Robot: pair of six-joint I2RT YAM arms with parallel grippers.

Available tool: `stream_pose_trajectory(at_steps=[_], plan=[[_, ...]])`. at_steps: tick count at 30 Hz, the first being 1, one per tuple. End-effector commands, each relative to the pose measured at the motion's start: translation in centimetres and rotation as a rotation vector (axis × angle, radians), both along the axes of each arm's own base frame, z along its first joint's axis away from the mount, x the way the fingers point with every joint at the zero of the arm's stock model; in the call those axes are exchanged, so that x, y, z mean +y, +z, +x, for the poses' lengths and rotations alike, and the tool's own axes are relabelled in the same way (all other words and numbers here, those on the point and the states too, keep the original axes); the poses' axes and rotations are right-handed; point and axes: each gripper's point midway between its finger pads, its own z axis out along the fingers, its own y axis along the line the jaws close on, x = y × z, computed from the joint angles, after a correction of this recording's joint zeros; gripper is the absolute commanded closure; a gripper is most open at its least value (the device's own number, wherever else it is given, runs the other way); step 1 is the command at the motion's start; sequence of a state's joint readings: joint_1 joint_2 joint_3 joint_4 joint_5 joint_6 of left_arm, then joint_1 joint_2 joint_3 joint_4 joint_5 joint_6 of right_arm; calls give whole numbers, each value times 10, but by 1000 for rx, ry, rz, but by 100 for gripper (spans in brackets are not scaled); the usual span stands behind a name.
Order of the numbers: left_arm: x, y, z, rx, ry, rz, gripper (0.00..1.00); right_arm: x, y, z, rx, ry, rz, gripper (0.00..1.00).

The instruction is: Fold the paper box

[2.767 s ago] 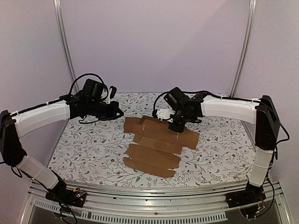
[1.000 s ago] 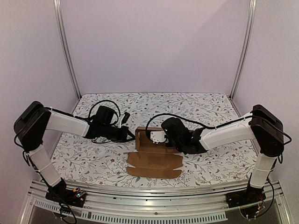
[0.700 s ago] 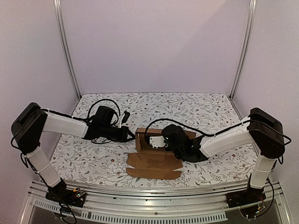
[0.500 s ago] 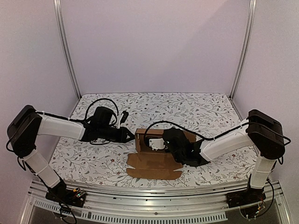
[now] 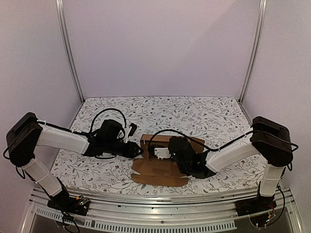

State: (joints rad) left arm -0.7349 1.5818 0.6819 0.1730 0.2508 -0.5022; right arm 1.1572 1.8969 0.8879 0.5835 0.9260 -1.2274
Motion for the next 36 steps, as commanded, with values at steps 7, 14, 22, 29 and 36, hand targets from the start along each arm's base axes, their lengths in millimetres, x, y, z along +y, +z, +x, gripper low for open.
stream_pose_trajectory(at_steps=[7,14,22,29,36], plan=[[-5,13,16,-122,38,34,65,1,-15,-16,-3,1,-26,100],[-7,15,18,-170,58,71,55,3,-18,-21,-5,-5,-22,100],[-11,13,21,-215,92,103,51,7,-23,-28,-3,-8,-12,100],[-23,4,22,-228,84,120,61,6,-21,-30,0,-38,1,100],[-31,3,19,-241,75,124,80,10,-19,-31,29,-78,25,100]])
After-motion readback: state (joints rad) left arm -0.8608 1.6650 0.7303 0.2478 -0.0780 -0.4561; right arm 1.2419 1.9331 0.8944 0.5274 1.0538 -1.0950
